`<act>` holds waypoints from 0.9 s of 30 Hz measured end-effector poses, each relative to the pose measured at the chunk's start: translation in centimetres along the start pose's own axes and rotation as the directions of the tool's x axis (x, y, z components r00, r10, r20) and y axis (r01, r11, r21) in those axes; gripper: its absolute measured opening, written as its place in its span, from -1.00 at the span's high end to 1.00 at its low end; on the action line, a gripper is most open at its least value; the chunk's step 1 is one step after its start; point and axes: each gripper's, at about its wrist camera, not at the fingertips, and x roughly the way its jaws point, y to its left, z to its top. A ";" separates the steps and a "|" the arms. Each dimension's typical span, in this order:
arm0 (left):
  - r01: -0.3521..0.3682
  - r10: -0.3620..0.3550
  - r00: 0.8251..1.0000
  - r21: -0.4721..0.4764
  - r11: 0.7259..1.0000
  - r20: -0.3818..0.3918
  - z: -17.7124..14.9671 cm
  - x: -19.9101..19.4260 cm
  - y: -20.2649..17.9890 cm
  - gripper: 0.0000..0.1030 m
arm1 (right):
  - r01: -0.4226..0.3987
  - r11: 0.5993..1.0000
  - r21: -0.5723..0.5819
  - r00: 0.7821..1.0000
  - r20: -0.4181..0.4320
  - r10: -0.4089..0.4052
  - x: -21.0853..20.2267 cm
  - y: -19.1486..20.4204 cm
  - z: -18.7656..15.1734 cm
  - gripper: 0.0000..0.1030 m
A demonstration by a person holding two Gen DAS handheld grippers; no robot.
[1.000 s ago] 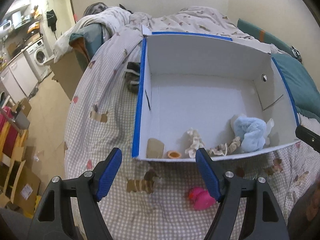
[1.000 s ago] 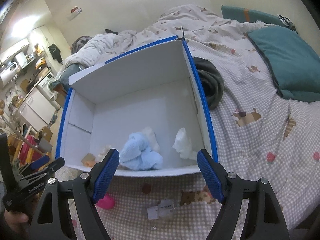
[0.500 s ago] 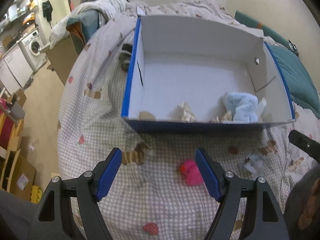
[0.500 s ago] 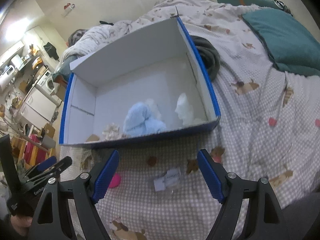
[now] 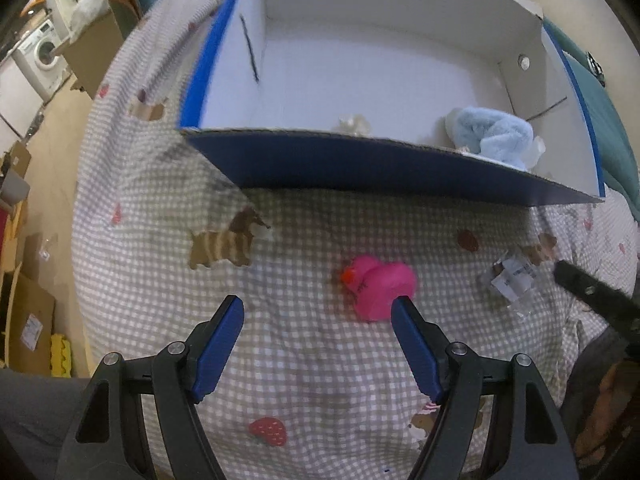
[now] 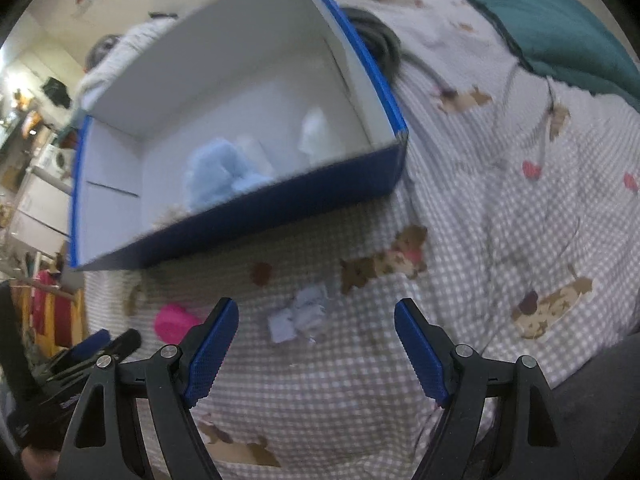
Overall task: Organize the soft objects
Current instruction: 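Grasp the pink rubber duck with the left tool while the right tool grasps the clear packet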
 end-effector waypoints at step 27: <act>0.044 -0.037 0.996 0.093 0.995 -0.077 1.9 4.7 -4.5 0.24 | 0.076 0.954 -0.290 0.983 -0.137 -0.120 7.2 7.4 -2.2 0.44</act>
